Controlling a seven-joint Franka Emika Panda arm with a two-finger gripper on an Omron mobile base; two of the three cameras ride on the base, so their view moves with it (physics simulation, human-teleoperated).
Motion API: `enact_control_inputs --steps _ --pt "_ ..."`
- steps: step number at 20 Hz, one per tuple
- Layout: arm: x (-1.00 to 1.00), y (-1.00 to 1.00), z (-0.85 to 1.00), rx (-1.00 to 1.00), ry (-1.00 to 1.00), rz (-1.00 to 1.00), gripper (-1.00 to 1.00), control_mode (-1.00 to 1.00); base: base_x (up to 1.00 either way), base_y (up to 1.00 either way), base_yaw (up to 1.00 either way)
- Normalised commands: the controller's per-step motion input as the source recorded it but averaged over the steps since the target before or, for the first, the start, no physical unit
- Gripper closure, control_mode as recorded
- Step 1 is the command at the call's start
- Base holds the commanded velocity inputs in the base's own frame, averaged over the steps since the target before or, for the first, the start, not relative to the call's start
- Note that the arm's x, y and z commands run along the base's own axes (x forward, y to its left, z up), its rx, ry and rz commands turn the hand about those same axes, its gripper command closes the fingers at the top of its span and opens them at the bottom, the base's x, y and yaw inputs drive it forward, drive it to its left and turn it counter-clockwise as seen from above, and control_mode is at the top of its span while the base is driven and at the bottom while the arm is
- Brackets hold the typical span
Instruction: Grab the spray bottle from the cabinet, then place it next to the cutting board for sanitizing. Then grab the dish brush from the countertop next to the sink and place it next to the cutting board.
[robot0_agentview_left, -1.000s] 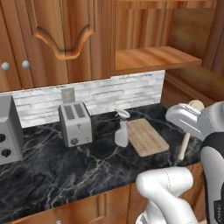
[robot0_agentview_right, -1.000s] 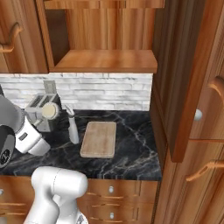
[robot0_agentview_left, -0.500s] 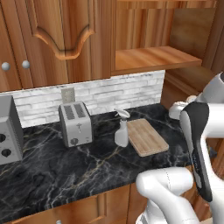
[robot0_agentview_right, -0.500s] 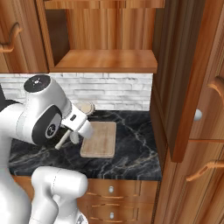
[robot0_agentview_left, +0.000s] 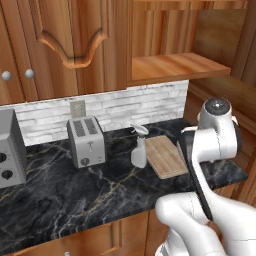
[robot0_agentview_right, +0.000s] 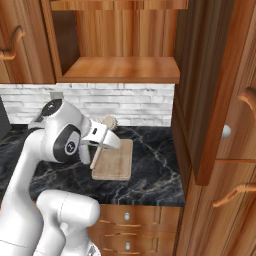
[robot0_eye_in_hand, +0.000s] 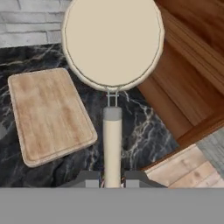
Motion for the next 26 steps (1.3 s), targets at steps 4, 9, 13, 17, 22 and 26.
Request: enact_control_inputs --steps 4,9,13,17,22,26 --pt "0.45 -0.42 -0.63 -0.05 0.0 0.16 1.0 -1.0 0.0 0.0 0.0" --pt "0.53 -0.57 -0.5 0.0 0.01 0.21 1.0 -1.0 0.0 0.0 0.0" --pt "0.6 -0.49 -0.31 0.0 0.12 0.2 1.0 -1.0 0.0 0.0 0.0" --pt "0.59 -0.28 -0.29 -0.01 0.13 0.18 1.0 -1.0 0.0 0.0 0.0" --pt "0.62 -0.04 -0.07 0.0 0.22 0.1 1.0 -1.0 0.0 0.0 0.0" --pt "0.56 -0.01 -0.12 0.0 0.11 0.03 1.0 -1.0 0.0 0.0 0.0"
